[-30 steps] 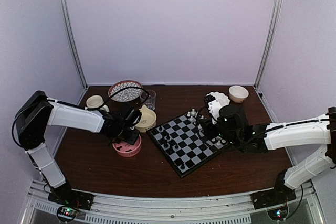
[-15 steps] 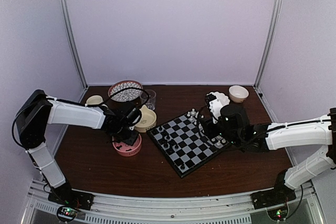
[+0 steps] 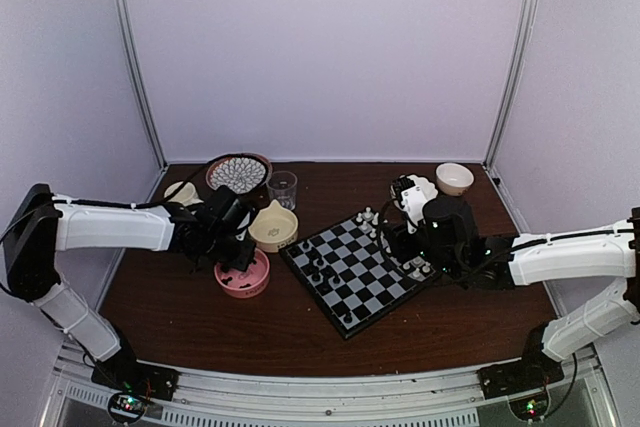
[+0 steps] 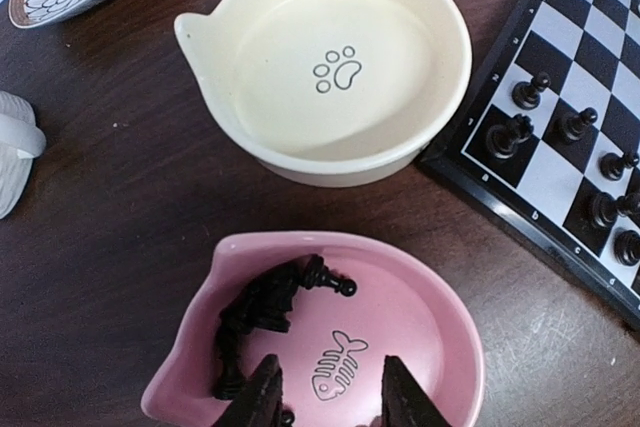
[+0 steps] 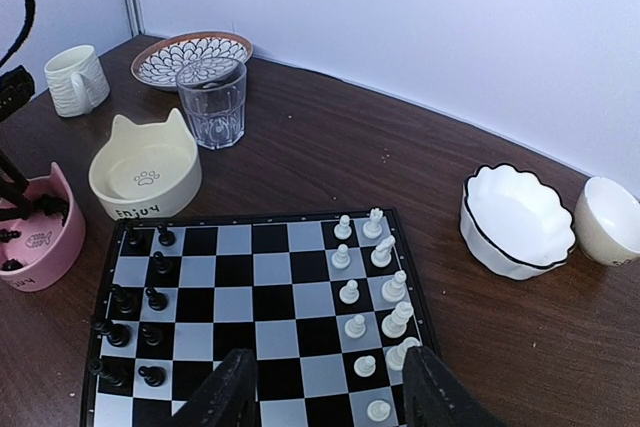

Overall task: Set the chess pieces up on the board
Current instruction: Pick up the knight from the storage box.

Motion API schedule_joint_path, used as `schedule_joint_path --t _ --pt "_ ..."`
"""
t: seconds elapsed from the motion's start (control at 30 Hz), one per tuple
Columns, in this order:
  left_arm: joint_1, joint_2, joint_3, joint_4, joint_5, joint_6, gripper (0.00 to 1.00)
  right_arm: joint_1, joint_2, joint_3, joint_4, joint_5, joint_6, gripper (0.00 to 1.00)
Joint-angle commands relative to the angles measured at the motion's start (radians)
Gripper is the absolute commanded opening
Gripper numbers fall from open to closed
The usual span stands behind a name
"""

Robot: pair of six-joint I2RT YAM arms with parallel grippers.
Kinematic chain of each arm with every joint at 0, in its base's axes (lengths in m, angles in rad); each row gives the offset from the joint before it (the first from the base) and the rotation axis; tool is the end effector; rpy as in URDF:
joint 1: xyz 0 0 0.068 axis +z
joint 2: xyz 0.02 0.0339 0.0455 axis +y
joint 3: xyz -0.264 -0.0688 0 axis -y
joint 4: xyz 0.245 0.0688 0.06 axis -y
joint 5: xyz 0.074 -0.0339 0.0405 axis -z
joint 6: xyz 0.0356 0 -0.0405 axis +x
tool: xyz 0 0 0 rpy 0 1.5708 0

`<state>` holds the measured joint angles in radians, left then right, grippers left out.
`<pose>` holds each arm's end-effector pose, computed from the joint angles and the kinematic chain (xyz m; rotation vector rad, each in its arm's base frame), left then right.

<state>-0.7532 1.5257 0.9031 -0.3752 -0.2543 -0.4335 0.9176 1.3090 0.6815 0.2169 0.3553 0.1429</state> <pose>0.2256 -0.1993 0.1920 0.3080 2.5081 -0.1483 0.1822 0.2178 0.2304 -0.5260 1.8988 0.3454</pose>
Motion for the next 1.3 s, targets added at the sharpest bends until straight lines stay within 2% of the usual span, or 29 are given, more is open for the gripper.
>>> schedule_joint_path --t 0.0,0.67,0.9,1.27 --pt "0.006 0.051 0.017 0.049 -0.016 0.009 0.38 -0.006 -0.015 0.01 -0.002 0.001 0.012 0.53" --pt "0.008 0.203 0.098 0.066 -0.047 0.159 0.43 -0.008 -0.018 0.006 0.002 -0.01 0.021 0.53" --pt "0.009 0.251 0.132 0.054 -0.076 0.192 0.41 -0.009 -0.021 0.004 0.002 -0.01 0.024 0.52" --pt "0.035 0.278 0.158 -0.005 0.039 0.158 0.35 -0.012 -0.029 0.0 0.001 -0.007 0.022 0.52"
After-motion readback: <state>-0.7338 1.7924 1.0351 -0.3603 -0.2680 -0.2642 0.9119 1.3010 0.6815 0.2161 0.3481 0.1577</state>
